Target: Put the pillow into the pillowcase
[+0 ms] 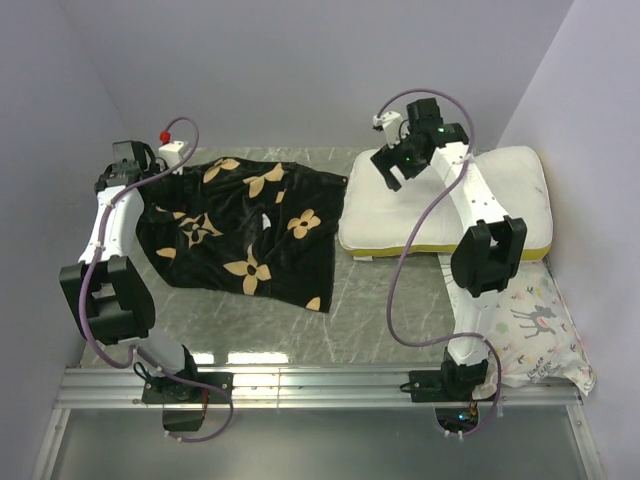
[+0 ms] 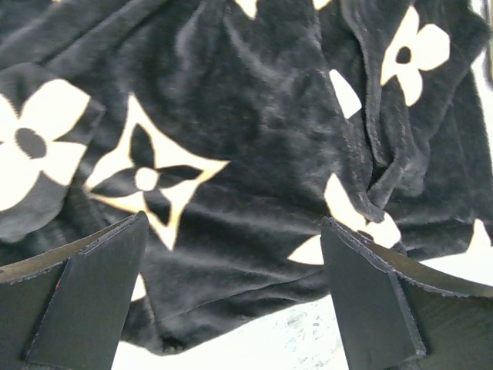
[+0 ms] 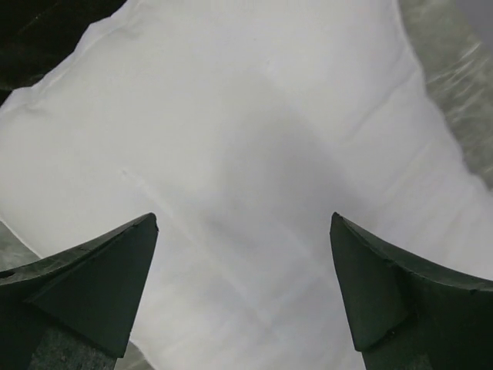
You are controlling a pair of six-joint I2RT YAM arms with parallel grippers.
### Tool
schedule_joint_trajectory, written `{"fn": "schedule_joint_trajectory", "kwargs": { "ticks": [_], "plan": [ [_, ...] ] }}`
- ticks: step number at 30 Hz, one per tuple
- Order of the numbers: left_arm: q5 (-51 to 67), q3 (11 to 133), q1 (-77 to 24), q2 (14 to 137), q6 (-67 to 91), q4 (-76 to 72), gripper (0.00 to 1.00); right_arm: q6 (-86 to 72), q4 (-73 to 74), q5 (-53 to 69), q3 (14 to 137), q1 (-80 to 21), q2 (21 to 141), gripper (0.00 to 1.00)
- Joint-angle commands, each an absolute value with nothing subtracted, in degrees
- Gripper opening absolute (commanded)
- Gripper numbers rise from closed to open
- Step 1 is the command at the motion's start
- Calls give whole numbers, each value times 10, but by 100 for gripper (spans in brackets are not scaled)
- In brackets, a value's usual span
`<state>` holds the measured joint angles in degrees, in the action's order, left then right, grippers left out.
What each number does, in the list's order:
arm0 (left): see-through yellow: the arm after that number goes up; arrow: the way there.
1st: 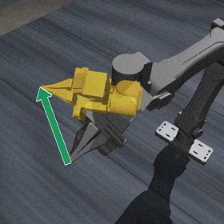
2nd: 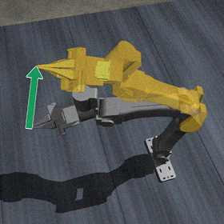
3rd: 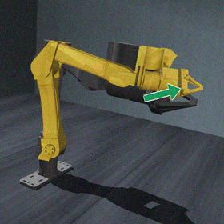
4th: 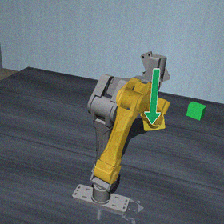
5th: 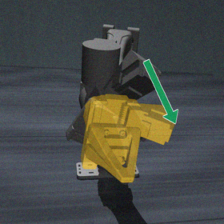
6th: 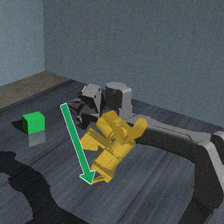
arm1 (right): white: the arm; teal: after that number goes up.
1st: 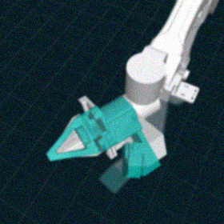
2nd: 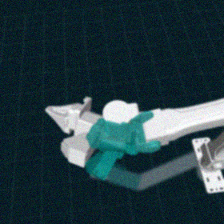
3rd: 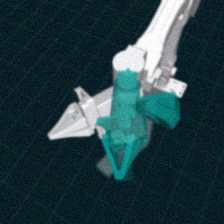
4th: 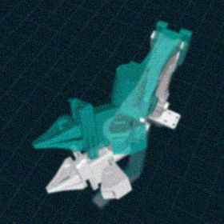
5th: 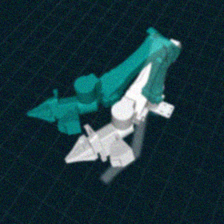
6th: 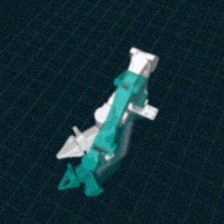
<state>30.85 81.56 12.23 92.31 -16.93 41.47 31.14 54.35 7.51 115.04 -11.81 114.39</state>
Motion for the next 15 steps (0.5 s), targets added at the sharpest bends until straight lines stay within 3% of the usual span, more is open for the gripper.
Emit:
{"fn": "schedule_joint_trajectory", "kwargs": {
  "ticks": [1, 5, 11, 15],
  "plan": [
    [351, 839, 115, 929, -186, 419, 99, 444, 601, 138, 1196, -98, 1179, 100],
    [345, 836, 113, 939, -174, 408, 99, 500, 623, 195, 1216, -79, 1226, 100],
    [342, 816, 111, 934, -144, 388, 99, 572, 559, 182, 1129, -79, 1252, 99],
    [294, 796, 92, 926, -115, 361, 99, 594, 585, 161, 1108, -83, 1286, 90]
  ]
}}
